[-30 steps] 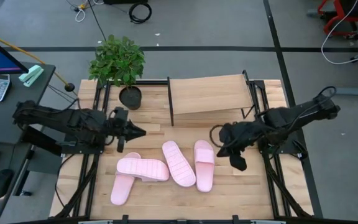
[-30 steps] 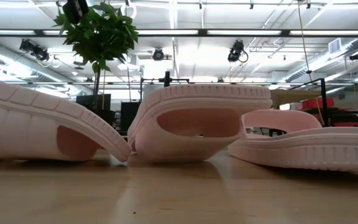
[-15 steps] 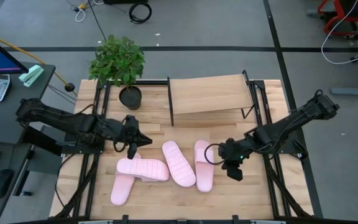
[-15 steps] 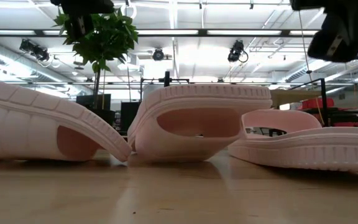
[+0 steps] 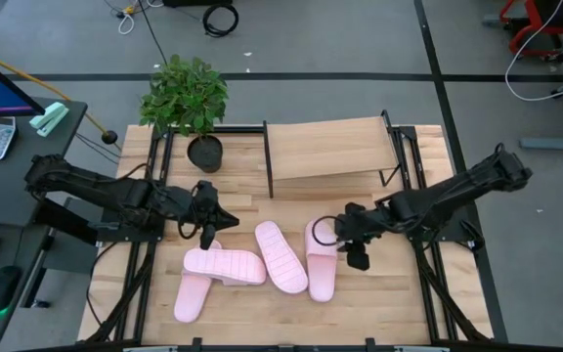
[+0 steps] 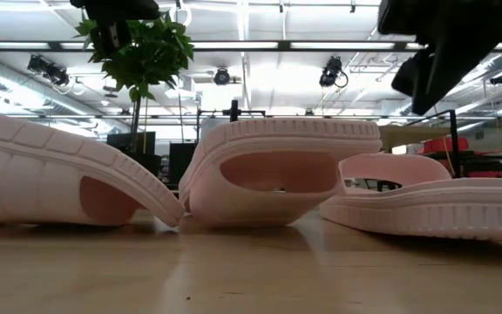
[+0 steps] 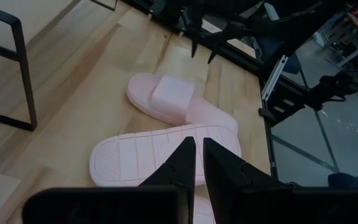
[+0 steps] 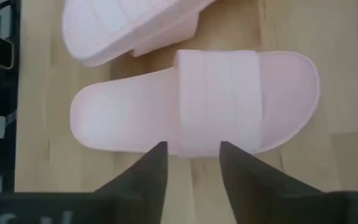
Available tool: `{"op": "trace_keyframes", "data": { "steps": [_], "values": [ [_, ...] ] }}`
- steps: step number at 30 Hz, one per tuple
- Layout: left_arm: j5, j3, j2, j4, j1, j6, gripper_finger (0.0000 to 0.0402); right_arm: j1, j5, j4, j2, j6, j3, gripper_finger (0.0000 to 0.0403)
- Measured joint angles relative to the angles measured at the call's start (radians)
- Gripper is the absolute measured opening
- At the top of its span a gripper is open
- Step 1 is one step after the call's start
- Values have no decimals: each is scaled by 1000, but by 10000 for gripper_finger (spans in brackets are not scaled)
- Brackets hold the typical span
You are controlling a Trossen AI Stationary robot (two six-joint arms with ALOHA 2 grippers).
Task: Pick and place slides into the shelf
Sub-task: Put the right pink slide on the shelf
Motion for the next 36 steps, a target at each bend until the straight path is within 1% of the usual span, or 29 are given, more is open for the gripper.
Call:
{"op": "trace_keyframes", "data": {
  "steps": [4, 6, 11, 17, 23, 26, 32, 36],
  "values": [
    [0, 0, 0, 0, 0, 0, 40, -62, -139, 30, 49, -81, 0, 183],
    [0, 0, 0, 0, 0, 0, 42, -88, -172, 40, 76, -111, 0, 185],
    [0, 0, 0, 0, 0, 2, 42, -148, -173, 61, 143, -181, 0, 183],
    [0, 0, 0, 0, 0, 2, 35, -198, -184, 91, 207, -223, 0, 182],
    [0, 0, 0, 0, 0, 1, 39, -247, -257, 97, 243, -229, 0, 186],
    [0, 0, 0, 0, 0, 1, 41, -276, -277, 96, 250, -222, 0, 191],
    [0, 0, 0, -2, 0, 0, 34, -334, -324, 101, 244, -199, 0, 206],
    [0, 0, 0, -2, 0, 1, 33, -349, -368, 104, 250, -194, 0, 219]
  ]
}}
